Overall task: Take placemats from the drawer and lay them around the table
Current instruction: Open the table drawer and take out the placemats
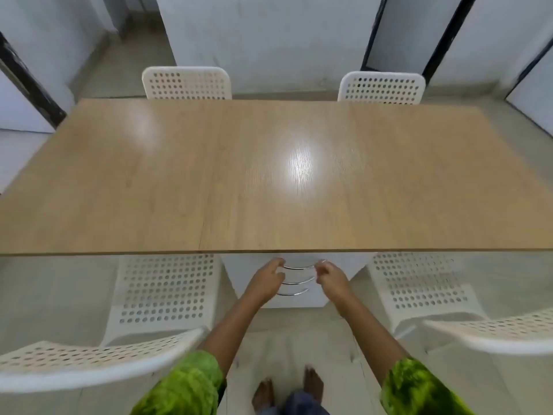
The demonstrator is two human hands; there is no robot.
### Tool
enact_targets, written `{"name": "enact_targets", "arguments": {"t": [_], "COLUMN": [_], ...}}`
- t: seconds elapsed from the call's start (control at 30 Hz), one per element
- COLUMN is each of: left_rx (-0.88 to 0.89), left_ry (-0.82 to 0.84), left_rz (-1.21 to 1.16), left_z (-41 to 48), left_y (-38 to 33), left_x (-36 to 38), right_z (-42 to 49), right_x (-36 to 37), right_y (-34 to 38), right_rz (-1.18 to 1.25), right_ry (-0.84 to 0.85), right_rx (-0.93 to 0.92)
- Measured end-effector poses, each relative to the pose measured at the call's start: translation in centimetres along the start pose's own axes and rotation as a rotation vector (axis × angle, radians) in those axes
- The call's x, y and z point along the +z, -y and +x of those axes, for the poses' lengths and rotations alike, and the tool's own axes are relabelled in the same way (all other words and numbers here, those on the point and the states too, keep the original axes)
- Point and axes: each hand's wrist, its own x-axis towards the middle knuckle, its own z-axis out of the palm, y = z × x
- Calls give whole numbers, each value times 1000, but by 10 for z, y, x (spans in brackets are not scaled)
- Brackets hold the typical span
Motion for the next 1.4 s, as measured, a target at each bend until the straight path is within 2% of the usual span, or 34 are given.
{"name": "enact_targets", "arguments": {"t": [0.13, 0.2, 0.27, 0.57, 0.67, 0.73, 0.83, 0.9, 0.97, 1.03, 1.1, 1.2, 1.27, 1.33, 1.4], "left_rx": [46, 61, 76, 70, 80, 150, 235, 206, 109, -40, -147, -260, -350, -371, -275], "left_ry": [182, 229, 251, 315, 355, 288, 19, -35, 114, 351, 463, 549, 658, 660, 459], "left_rz": [485, 674, 756, 909, 908, 821, 519, 487, 556, 506, 412, 295, 228, 146, 102], "left_z": [16, 20, 20, -16, -37, -50, -63, -63, -64, -72, -80, -83, -87, -92, -92], "left_y": [3, 14, 18, 13, 1, -10, -25, -22, -13, -4, 5, 18, 21, 20, 18], "left_x": [5, 10, 13, 28, 34, 31, 7, -9, -16, -16, -15, -11, -6, 1, 4], "right_z": [17, 19, 16, -12, -29, -41, -51, -47, -43, -45, -54, -62, -67, -74, -75], "right_x": [4, 5, 4, 4, 2, -9, -32, -41, -41, -34, -30, -29, -29, -31, -32], "right_y": [1, -2, -1, -14, -8, 2, 17, 18, 13, 4, -1, -9, -17, -27, -38], "right_rz": [-596, -790, -882, -997, -957, -843, -524, -429, -522, -704, -824, -794, -670, -569, -496], "right_ry": [176, 231, 253, 380, 500, 551, 439, 288, 251, 383, 488, 590, 691, 770, 777], "right_rx": [-137, -172, -202, -204, -148, -136, -160, -169, -133, -57, 12, 70, 187, 315, 371]}}
